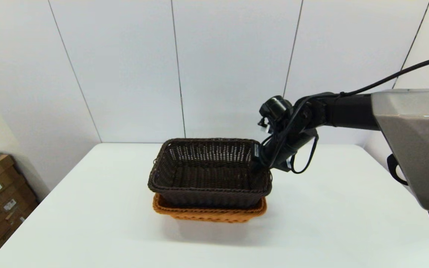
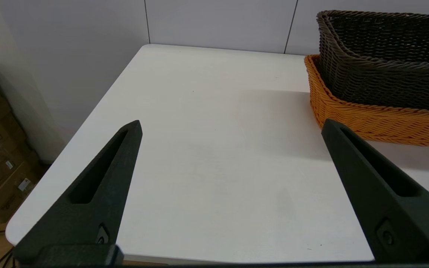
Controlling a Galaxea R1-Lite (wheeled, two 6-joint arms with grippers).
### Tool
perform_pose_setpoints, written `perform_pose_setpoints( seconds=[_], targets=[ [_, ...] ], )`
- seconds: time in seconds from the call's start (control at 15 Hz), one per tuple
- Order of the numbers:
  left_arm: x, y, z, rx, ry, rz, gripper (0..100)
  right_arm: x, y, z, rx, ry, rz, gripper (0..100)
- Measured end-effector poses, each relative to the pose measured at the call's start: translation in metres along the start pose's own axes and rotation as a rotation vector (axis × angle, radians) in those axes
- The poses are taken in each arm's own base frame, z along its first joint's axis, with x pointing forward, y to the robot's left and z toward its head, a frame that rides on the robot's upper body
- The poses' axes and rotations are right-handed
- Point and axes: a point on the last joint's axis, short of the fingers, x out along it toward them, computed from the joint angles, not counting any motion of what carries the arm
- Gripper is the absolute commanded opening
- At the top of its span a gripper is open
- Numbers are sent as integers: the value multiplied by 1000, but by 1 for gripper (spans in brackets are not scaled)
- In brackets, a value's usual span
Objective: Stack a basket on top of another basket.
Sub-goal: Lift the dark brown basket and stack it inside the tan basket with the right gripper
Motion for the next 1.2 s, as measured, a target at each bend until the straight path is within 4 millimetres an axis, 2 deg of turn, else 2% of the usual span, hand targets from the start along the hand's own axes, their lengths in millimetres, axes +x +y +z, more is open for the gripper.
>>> perform_pose_setpoints(
  seconds=[0.8,0.87,1.2],
  targets=[
    [0,0,0,0,0,0,100,3,2,-1,4,3,-3,0],
    [0,0,0,0,0,0,100,3,2,-1,3,3,-5,100],
    [0,0,0,0,1,0,100,4,1,-1,6,1,-8,100]
  ],
)
